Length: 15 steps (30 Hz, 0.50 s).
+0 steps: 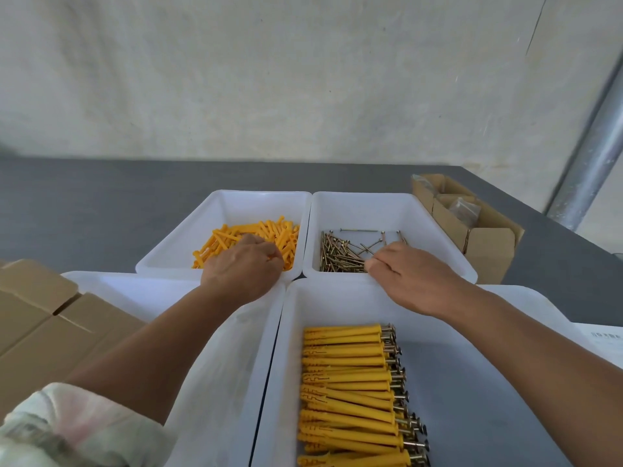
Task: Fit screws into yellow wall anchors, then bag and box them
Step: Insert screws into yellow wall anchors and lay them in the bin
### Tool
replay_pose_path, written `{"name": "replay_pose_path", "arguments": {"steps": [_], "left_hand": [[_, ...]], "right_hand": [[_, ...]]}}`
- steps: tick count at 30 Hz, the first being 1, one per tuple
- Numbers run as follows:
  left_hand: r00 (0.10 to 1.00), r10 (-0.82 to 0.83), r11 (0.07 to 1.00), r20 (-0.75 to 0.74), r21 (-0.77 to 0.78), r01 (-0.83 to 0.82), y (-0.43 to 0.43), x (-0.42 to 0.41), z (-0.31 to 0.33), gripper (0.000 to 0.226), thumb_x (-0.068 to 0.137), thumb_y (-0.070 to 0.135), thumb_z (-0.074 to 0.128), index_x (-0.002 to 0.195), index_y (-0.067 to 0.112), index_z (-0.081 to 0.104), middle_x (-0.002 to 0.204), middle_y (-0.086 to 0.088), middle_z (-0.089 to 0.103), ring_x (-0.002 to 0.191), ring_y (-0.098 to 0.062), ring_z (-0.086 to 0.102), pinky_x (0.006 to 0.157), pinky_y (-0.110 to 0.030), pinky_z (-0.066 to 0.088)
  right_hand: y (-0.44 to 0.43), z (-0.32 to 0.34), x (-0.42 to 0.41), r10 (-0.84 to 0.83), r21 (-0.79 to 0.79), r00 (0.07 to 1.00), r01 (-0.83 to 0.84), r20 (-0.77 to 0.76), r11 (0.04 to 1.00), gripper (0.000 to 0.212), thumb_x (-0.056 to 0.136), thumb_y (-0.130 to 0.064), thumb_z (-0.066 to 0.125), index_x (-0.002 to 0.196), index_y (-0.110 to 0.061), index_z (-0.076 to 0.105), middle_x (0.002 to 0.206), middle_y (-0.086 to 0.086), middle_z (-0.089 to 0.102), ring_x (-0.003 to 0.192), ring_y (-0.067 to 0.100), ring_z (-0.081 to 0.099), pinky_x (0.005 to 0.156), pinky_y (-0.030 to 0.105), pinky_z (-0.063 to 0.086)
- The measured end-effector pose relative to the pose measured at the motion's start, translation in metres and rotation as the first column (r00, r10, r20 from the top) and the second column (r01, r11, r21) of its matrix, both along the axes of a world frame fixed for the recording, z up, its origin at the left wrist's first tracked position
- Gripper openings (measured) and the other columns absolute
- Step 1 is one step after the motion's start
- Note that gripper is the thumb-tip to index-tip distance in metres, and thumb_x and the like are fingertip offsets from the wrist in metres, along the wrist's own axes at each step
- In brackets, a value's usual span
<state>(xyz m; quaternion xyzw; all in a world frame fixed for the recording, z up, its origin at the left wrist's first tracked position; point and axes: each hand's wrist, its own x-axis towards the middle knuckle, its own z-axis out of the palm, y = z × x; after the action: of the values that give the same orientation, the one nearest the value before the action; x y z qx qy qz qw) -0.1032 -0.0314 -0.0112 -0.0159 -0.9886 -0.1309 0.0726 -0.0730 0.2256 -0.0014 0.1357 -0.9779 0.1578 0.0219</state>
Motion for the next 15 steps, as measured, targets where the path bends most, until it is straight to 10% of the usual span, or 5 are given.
{"name": "replay_pose_path", "arguments": {"steps": [15], "left_hand": [[0.998,-0.032,0.999,0.050,-0.038,0.034,0.000,0.000,0.003,0.042,0.098,0.040,0.031,0.134,0.044,0.051,0.145,0.014,0.043,0.129,-0.016,0.044,0.083,-0.032,0.029]], "right_hand": [[-0.032,0.007,-0.021,-0.046,0.141,0.978,0.017,0.204,0.990,0.056,0.102,-0.045,0.016,0.118,-0.016,0.061,0.124,0.008,0.059,0.108,0.026,0.051,0.097,0.042,0.042]]}}
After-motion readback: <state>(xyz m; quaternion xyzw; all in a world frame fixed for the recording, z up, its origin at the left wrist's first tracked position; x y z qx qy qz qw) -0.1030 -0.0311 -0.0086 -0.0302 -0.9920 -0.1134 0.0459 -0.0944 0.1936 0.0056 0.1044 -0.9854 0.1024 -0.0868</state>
